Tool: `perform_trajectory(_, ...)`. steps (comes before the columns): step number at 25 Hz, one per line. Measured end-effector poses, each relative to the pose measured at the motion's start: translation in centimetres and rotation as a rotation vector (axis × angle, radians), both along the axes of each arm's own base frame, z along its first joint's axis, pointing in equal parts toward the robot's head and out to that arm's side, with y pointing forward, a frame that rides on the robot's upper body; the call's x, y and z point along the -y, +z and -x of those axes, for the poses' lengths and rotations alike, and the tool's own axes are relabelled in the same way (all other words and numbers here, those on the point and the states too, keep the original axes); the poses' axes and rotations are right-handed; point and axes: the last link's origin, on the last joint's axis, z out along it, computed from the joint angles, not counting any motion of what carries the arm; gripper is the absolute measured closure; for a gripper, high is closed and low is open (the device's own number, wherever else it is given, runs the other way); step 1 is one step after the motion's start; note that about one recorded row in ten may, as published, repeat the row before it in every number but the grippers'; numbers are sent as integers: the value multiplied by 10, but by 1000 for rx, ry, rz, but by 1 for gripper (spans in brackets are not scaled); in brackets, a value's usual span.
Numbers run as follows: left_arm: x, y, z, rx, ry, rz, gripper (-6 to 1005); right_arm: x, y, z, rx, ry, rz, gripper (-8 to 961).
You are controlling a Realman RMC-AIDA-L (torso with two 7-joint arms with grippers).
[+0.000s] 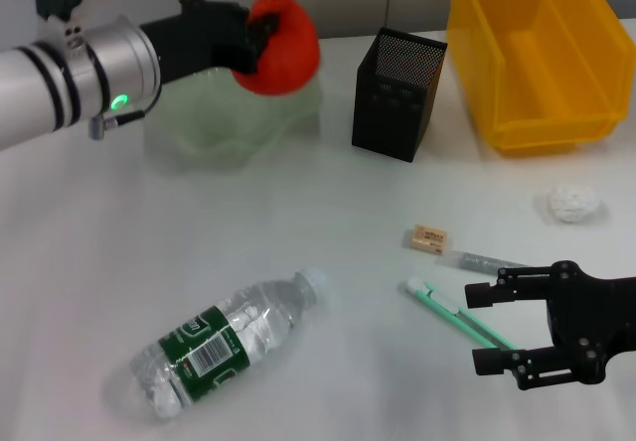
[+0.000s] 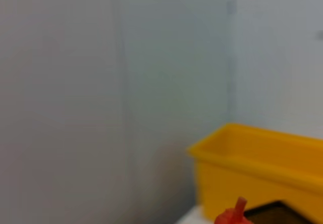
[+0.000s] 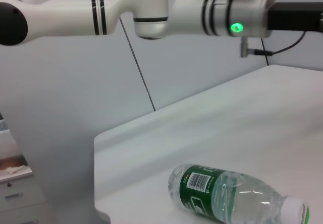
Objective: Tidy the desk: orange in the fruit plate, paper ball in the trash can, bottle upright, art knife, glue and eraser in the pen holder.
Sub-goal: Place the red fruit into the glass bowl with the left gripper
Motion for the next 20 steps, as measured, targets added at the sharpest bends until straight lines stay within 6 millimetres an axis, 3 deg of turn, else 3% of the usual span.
perform_trajectory(1, -12, -1, -1, -42, 42, -66, 941, 0, 0, 0, 0, 1, 0, 216)
perform_trajectory(4, -21, 0, 1, -84, 73, -125, 940, 0, 0, 0, 0, 2, -1, 216)
perform_trajectory(15, -23, 1, 9, -94, 119, -147, 925, -1, -2, 2, -3, 10, -5, 216)
perform_trajectory(18, -23, 2, 9, -90, 122, -150, 727, -1, -2, 2, -3, 10, -4, 216)
perform_trajectory(20, -23, 2, 9, -91, 122, -152, 673, -1, -3, 2, -5, 10, -6, 216)
